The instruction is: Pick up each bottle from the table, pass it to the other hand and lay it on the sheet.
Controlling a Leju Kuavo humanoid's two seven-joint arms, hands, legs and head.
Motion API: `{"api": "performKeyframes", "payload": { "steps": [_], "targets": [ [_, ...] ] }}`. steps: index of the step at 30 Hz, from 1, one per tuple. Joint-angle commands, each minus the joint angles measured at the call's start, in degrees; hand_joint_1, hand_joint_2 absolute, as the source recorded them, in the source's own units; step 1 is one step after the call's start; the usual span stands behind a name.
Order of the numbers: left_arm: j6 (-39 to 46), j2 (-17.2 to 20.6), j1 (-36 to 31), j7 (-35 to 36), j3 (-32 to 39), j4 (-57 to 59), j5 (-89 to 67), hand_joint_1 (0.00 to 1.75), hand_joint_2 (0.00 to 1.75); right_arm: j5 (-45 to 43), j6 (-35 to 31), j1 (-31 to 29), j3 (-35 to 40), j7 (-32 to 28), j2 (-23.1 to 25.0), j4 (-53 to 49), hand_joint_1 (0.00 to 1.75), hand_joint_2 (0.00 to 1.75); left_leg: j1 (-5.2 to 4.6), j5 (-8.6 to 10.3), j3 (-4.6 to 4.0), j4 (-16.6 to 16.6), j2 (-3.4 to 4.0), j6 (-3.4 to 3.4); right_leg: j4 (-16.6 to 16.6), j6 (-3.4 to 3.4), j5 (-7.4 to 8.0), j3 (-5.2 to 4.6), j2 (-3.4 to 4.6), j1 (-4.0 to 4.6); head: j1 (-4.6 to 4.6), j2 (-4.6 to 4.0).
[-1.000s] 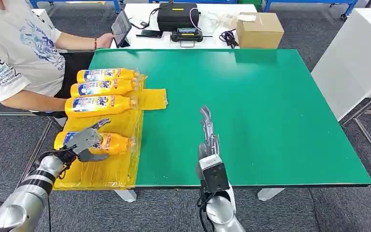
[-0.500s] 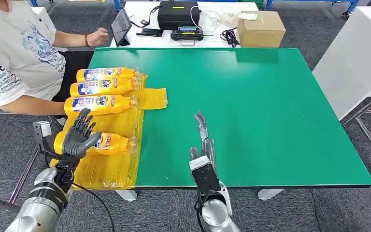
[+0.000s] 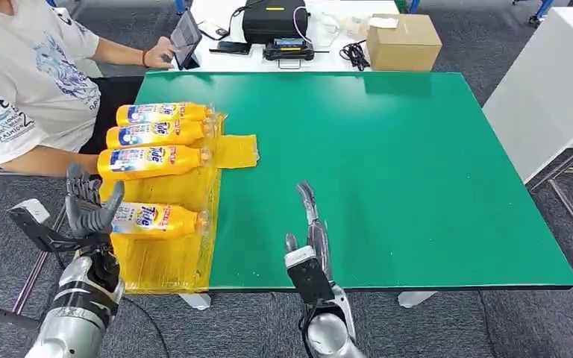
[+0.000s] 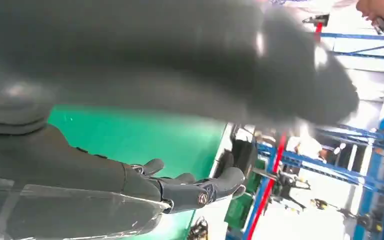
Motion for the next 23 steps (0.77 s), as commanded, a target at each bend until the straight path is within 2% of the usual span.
{"api": "performKeyframes", "payload": {
  "steps": [1,4,7,10,17,21,23],
  "targets": [
    [2.6,-6.0,9.0,-0.7,-4.5,-23.8,-3.9,0.0,1.75,-5.4,-4.5,4.6,-4.7,-4.6,-2.4,-5.8,0.0,1.75,0.05,-0.09,0.01,0.0,-0.07,-0.03,0.0,-0.06,-0.1,0.05,-0.11,0.06,0.0,0.0],
    [2.5,-6.5,11.7,-0.5,-6.9,-28.0,-4.3,0.0,1.75,-5.8,-5.4,5.4,-5.8,-5.4,-2.2,-6.8,0.0,1.75,0.1,-0.23,0.09,0.1,-0.09,-0.06,-0.1,-0.08,-0.19,0.18,-0.14,0.11,-0.02,0.0],
    [1.0,-7.6,18.5,-2.0,-12.6,-36.8,-6.4,0.0,1.75,-6.4,-7.0,7.3,-7.6,-6.2,-2.8,-8.7,0.0,1.75,0.04,-0.19,-0.14,0.1,0.01,-0.05,-0.1,-0.05,-0.12,-0.08,-0.02,0.05,0.02,0.0],
    [1.0,-7.6,23.3,-2.5,-16.3,-40.6,-8.1,0.0,1.75,-6.8,-7.8,8.9,-9.2,-7.3,-3.0,-9.9,0.0,1.75,-0.01,-0.24,-0.13,0.0,0.05,-0.03,-0.1,-0.04,-0.11,-0.13,-0.01,0.01,0.0,0.0],
    [0.8,-8.6,30.2,-0.4,-22.2,-39.0,-12.9,0.0,1.75,-9.0,-8.2,11.8,-12.4,-8.0,-2.4,-10.3,0.0,1.75,-0.02,-0.28,-0.05,0.0,0.02,-0.09,-0.1,-0.07,-0.14,-0.07,-0.04,0.0,-0.02,0.0],
    [1.4,-8.7,30.4,-0.7,-22.7,-38.6,-13.7,0.0,1.75,-9.3,-8.2,11.9,-12.5,-8.0,-2.2,-10.2,0.0,1.75,0.04,-0.34,0.01,0.0,0.01,-0.1,-0.1,-0.11,-0.19,0.02,-0.05,0.06,-0.02,0.0],
    [1.6,-9.2,31.7,0.1,-25.1,-38.6,-16.2,0.0,1.75,-9.8,-8.5,12.3,-13.0,-8.0,-1.7,-9.7,0.0,1.75,0.0,-0.27,-0.11,0.0,0.01,-0.08,-0.1,-0.08,-0.14,-0.13,-0.05,0.02,-0.02,0.0]
  ]
}}
